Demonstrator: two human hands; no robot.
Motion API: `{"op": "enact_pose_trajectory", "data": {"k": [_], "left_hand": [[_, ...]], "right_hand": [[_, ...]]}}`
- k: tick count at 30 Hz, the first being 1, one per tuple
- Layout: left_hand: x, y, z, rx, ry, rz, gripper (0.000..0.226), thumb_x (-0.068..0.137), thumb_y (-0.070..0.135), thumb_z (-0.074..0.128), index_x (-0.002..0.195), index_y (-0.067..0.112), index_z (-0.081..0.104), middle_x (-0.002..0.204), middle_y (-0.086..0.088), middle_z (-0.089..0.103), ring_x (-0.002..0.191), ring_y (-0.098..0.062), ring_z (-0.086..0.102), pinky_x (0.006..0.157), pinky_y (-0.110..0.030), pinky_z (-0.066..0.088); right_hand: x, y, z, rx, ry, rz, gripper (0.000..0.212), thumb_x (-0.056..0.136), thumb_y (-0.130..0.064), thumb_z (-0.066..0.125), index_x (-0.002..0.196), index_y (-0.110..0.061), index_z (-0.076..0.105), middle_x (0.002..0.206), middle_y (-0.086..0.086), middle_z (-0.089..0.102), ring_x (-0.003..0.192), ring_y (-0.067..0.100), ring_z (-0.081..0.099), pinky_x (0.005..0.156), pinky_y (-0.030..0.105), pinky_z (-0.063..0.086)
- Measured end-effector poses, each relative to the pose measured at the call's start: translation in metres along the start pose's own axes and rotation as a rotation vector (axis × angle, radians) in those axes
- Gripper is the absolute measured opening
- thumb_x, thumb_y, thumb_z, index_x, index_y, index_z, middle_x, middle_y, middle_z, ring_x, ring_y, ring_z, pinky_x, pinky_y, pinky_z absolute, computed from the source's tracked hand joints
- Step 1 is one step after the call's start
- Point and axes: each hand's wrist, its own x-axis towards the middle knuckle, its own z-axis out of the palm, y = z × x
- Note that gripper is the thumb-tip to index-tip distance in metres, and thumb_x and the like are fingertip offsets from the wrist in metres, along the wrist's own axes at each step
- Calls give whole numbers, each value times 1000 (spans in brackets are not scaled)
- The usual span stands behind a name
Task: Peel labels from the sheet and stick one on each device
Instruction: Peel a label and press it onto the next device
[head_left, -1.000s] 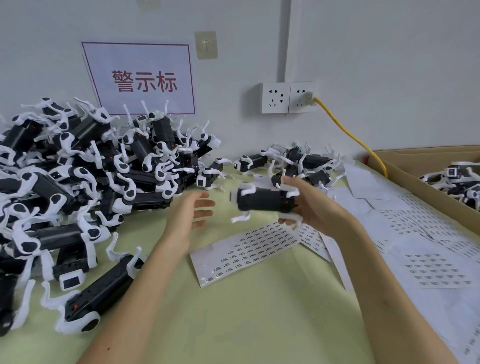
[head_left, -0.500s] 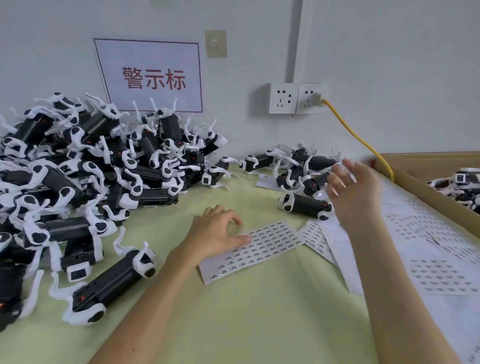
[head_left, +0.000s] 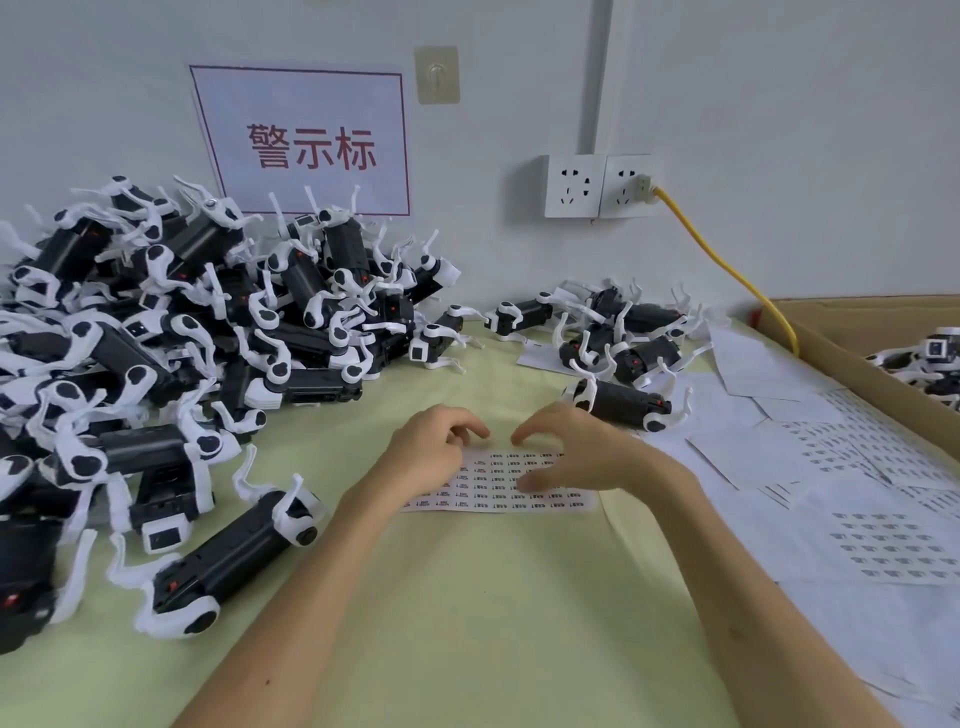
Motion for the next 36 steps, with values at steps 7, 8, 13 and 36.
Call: {"op": "enact_pose_trajectory", "data": {"k": [7,8,13,36], "left_hand": [[1,-3,0,103,-101,49,20,91,37,71,111,35,70,105,8,51,98,-15,59,91,-33,48],[1,-4,0,89,-124,46,28,87,40,76,114,35,70,105,8,51,99,-15,59,90,-33,49],[3,-5,-1,-26,-122,30,27,80,33,84,106,32,75,85,4,55,73,-13,53,70,-30,43],[-7,10,-12,-739,-215,-15,19,94,11,71,113,8,75,107,-10,78,94,-23,75,82,-30,57]], "right_hand": [[3,-3,3,35,52,1,49,73,-37,90,118,-34,69,111,-6,54,107,14,56,96,33,48],[3,-3,3,38,53,6,49,73,-36,90,117,-35,69,109,-8,55,105,13,56,92,30,49],[1,-9,4,53,102,-23,46,73,-28,90,113,-34,69,108,-7,53,105,14,56,92,32,48],[-6,-16,-13,592,806,-98,29,90,-3,62,93,-31,70,105,-6,68,91,14,65,68,21,55]]}}
